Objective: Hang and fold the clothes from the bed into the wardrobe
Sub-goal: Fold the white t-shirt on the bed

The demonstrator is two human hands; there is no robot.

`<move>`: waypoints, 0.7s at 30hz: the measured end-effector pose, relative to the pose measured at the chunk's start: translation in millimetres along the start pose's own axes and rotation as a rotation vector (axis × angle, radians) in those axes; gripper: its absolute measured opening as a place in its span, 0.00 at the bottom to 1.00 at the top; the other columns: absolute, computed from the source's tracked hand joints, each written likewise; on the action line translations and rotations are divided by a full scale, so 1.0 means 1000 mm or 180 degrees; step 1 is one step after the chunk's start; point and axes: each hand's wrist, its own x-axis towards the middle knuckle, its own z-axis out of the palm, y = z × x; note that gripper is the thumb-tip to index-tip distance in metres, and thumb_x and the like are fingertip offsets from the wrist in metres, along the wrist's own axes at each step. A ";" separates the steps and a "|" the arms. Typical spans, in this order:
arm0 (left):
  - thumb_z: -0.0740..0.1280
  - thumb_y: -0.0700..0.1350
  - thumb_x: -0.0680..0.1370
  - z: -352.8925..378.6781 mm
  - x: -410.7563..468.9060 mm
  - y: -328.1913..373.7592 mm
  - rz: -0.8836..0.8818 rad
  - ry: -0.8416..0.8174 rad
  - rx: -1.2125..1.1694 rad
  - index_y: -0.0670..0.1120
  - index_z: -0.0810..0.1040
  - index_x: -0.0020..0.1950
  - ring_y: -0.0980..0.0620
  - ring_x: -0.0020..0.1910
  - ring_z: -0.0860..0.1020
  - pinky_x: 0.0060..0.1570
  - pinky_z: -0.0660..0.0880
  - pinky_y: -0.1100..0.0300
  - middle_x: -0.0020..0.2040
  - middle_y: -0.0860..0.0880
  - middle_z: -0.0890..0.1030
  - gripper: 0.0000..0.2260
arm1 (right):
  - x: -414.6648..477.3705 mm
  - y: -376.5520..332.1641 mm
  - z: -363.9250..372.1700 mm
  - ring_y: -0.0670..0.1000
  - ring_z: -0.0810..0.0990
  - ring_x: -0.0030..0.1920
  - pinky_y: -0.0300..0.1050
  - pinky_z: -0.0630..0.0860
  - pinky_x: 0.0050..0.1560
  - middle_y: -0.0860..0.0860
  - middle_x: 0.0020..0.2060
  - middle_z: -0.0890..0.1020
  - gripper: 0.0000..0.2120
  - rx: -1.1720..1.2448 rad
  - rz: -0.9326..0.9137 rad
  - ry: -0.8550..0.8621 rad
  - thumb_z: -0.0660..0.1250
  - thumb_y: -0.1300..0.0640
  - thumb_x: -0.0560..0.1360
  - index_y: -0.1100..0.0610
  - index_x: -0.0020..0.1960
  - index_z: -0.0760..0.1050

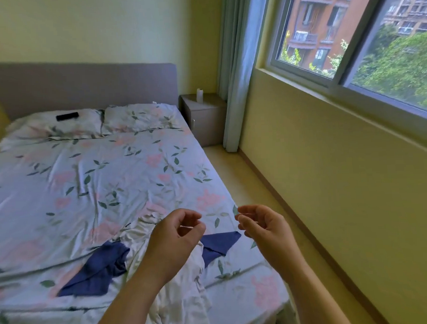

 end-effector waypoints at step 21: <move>0.72 0.45 0.75 0.002 0.100 -0.041 -0.0471 0.0926 -0.0048 0.52 0.81 0.47 0.56 0.44 0.81 0.49 0.79 0.57 0.42 0.56 0.83 0.03 | 0.163 0.030 0.046 0.47 0.83 0.47 0.44 0.80 0.50 0.47 0.47 0.84 0.07 -0.0384 -0.0024 -0.1133 0.68 0.58 0.77 0.52 0.55 0.80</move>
